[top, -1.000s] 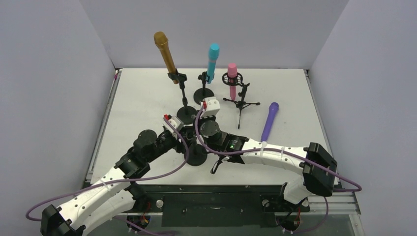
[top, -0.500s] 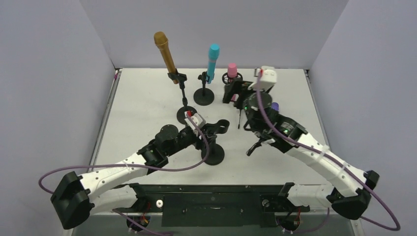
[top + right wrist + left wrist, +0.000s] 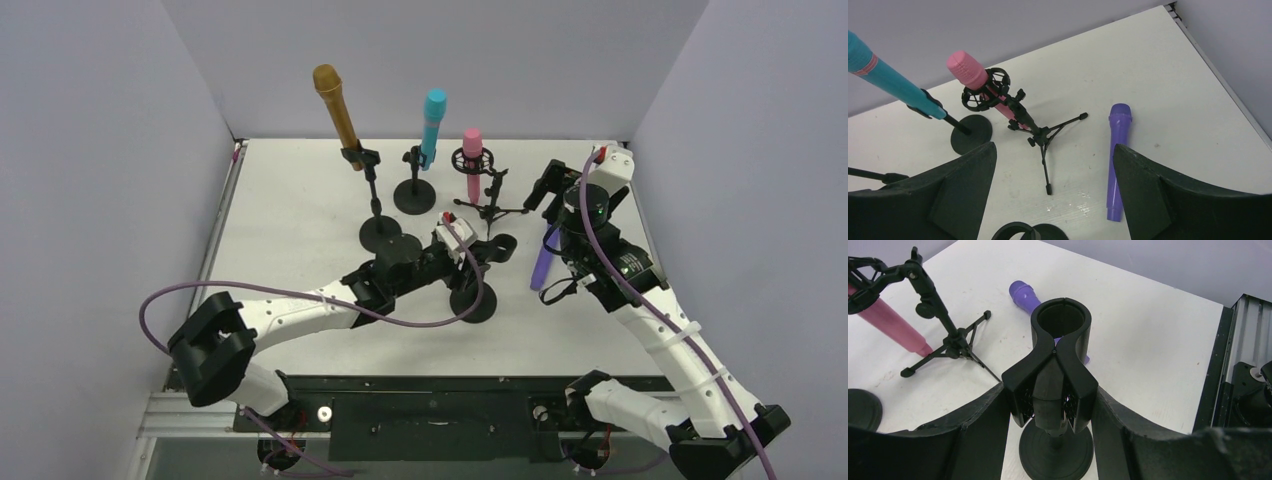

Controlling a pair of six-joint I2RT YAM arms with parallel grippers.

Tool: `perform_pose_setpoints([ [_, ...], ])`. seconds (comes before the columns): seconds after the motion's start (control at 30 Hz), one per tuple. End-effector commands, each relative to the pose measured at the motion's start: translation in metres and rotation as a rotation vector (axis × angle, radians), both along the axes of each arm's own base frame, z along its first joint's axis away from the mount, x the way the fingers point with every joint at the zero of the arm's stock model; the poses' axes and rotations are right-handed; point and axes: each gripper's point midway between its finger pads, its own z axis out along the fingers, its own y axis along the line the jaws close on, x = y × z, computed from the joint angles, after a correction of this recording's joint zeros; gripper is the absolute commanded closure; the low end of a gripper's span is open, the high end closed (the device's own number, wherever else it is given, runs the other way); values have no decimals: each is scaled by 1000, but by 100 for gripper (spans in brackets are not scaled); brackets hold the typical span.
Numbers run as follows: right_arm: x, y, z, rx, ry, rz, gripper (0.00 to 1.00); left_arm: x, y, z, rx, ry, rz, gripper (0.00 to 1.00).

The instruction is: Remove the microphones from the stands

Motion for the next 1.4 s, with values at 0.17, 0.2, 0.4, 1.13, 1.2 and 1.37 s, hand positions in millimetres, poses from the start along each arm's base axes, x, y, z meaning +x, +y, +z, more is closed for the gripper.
perform_pose_setpoints([
  [0.17,3,-5,-5,12,10,15,18,16,-44,71,-178,-119,-26,100],
  [0.2,4,-5,-5,11,14,18,18,17,-46,70,-179,-114,-26,100],
  [0.4,8,-3,-7,10,21,24,18,19,-52,66,-175,-84,-32,98],
  [1.13,12,6,15,16,3,67,18,22,-20,112,-151,-115,45,4],
  [1.2,14,8,22,15,-4,78,18,23,-7,123,-166,-120,68,4],
  [1.37,21,40,44,-8,-40,261,18,30,35,144,-172,-101,166,4],
])
